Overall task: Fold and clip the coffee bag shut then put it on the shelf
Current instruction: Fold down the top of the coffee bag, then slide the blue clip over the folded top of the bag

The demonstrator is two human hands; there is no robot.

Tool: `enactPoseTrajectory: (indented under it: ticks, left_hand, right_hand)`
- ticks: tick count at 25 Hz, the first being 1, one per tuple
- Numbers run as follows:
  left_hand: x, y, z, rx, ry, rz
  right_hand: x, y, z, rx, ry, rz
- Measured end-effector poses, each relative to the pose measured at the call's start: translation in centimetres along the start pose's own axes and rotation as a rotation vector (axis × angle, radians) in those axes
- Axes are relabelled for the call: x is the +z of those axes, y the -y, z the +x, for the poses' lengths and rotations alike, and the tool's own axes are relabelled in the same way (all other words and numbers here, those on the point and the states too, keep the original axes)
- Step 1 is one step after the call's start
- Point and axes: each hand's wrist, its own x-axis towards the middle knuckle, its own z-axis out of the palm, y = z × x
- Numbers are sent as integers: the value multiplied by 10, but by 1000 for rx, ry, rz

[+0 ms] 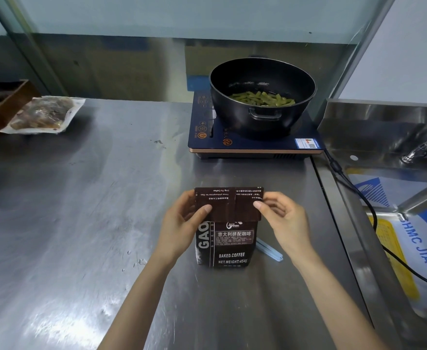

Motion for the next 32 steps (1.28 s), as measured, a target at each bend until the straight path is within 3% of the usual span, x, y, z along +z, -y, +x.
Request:
enactPoseTrajectory:
  ticks: [5,10,13,17,20,26,32]
  left_hand:
    - [6,2,0,38,-80,15]
    - [7,1,-1,61,-91,2]
    - [6,3,-2,64,-102,9]
    - [2,5,-2,67,-132,1]
    - [2,4,-2,63,-114,-19]
    - [0,3,-1,55,-78,-25]
    - [-1,4,-1,51,-77,-16]
  right_hand:
    - [4,-3,0,-6,-43,-35]
    - [-4,-5,1,-12,53,-11]
    - [-12,-11,0,-22,24,22]
    - [-21,-44,-2,83,6,-272]
    - [-19,-73,-12,153,162,-607]
    - [-12,-90,-20,218,259,-686]
    - [-10,-96,-20,229,205,-731]
